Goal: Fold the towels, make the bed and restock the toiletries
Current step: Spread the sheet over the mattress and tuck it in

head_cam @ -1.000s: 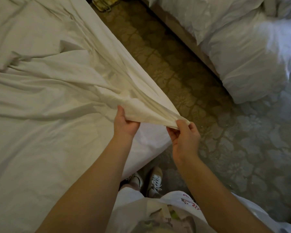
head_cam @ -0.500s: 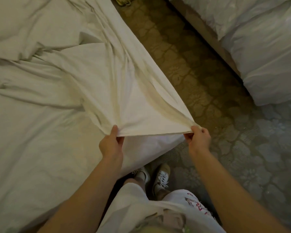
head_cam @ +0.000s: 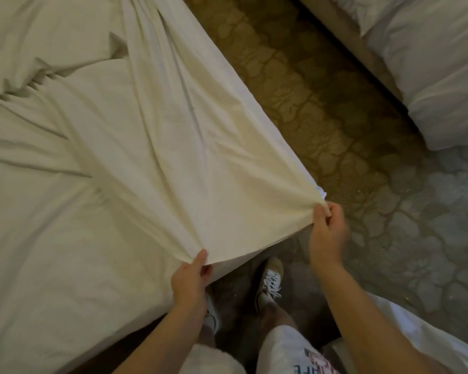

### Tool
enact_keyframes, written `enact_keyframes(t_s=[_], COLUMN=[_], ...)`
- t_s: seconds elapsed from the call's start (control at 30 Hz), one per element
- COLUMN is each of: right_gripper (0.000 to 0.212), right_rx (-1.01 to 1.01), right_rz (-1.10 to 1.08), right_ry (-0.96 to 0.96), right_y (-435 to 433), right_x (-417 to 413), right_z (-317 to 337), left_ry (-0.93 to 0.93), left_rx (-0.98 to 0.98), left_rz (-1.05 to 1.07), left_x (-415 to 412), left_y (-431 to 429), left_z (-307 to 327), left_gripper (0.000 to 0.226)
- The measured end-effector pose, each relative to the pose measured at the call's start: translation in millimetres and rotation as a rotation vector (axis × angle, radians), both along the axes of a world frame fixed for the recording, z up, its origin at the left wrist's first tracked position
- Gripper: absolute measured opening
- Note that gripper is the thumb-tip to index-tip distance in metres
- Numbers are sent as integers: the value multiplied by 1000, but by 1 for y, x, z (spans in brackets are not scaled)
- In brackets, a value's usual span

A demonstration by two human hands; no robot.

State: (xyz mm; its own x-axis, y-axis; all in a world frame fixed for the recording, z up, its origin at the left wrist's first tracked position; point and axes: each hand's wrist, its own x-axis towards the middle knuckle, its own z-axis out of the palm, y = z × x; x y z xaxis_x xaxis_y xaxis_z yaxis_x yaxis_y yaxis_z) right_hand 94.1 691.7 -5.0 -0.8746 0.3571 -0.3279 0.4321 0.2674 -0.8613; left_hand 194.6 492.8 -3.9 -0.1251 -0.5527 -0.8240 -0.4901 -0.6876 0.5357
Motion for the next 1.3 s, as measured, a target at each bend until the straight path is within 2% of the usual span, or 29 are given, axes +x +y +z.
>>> enact_keyframes(t_s=[0.07,0.1,0.2,0.27,0.37,0.53,0.63,0.8,0.9,1.03,1.13,1.23,1.3], right_gripper=[13,11,9,8,11,29,37,46,46,48,22,7,7], right_rx=[46,70,29,5,-20,1,-293,-713,-721,-434,-286,-196,-252], right_rz=[-28,-69,-270,-321,-344,-381,-509,-496,-492,-548,-533,-231,-53], right_ry=[99,62,-216,-313,-304,-312,-364,-497,-584,-571,-534,-431,-421], right_y=[8,12,22,26,34,40,33,-28,-76,-132,-194,-276,-333], right_x=[-4,-3,1,-4,-16,-22,-20,15,41,72,95,107,104], right_z=[-5,-18,-65,-86,-100,-114,-126,-112,-109,-110,-88,-66,-65], left_ry=[-2,-3,-3,-9,-27,-7,-40,-44,-15,21,-27,-67,-63], left_rx=[-1,10,107,128,145,300,352,474,404,239,-3,-215,-284], left_rz=[-35,-52,-72,-119,-146,-164,-261,-302,-266,-288,-510,-786,-850], left_x=[2,3,-2,-13,-27,-38,-40,-24,-12,1,14,25,24], left_y=[8,12,18,22,28,30,22,-14,-60,-142,-209,-278,-323], left_z=[-6,-11,-34,-51,-70,-81,-78,-58,-53,-58,-63,-66,-67], left_gripper=[24,22,7,10,13,10,7,12,15,9,17,22,22])
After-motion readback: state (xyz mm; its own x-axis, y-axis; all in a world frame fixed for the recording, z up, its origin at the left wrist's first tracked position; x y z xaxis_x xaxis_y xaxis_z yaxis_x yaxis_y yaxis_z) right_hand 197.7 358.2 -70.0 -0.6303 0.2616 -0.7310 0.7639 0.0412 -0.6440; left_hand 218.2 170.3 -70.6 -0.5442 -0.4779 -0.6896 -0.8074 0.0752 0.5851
